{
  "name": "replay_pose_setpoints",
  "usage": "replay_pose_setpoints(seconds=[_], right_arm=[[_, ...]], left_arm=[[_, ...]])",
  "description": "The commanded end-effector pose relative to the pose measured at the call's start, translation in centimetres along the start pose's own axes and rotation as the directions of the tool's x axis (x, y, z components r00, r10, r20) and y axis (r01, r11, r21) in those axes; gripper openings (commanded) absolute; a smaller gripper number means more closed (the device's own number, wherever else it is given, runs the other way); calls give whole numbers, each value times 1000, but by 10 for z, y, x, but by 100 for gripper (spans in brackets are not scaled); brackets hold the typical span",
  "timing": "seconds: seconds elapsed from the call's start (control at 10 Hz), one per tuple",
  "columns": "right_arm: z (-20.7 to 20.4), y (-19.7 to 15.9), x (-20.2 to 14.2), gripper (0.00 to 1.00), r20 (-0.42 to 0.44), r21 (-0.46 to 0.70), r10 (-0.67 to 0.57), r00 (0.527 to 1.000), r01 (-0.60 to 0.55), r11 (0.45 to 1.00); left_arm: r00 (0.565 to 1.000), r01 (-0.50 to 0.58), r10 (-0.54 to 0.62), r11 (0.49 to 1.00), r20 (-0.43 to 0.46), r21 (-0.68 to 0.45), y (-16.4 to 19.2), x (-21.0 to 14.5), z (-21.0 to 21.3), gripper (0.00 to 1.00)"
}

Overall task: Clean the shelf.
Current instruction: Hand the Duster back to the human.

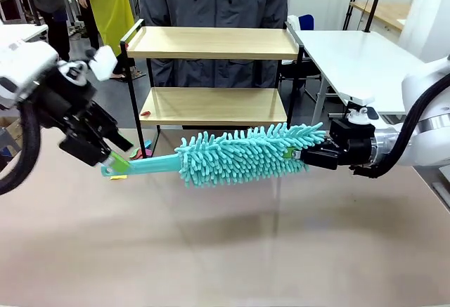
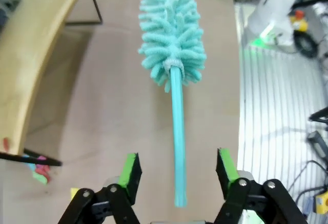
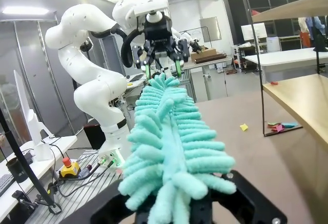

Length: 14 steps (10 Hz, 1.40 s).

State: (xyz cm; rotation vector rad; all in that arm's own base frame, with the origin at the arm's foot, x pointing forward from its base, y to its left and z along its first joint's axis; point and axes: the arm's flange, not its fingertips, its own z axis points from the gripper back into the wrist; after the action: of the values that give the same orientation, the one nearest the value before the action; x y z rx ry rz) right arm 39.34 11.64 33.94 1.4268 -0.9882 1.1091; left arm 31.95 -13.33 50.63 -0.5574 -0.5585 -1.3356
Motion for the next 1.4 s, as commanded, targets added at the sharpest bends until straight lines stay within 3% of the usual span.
replay_pose_setpoints(seconds=[0.0,0.2,0.4,0.7,0.8,0.9,1.3], right_arm=[[0,0,1,0,3,4,7,1000,-7,1000],[0,0,1,0,3,4,7,1000,-7,1000],[0,0,1,0,3,4,7,1000,-7,1000],[0,0,1,0,3,4,7,1000,-7,1000],[0,0,1,0,3,4,7,1000,-7,1000],[0,0,0,16,0,0,-1,1000,1,1000],[14,31,72,16,98,-48,96,991,-91,995]], left_arm=[[985,55,-55,998,161,4,-9,-26,25,100],[948,105,-106,994,300,21,-13,-47,55,100],[916,125,-130,991,380,39,-17,-69,77,100],[901,135,-160,987,403,89,-20,-77,83,100],[920,106,-122,992,372,64,-1,-64,105,100],[920,106,-122,992,372,64,-1,-64,105,100],[920,106,-122,992,372,64,-1,-64,105,100]])
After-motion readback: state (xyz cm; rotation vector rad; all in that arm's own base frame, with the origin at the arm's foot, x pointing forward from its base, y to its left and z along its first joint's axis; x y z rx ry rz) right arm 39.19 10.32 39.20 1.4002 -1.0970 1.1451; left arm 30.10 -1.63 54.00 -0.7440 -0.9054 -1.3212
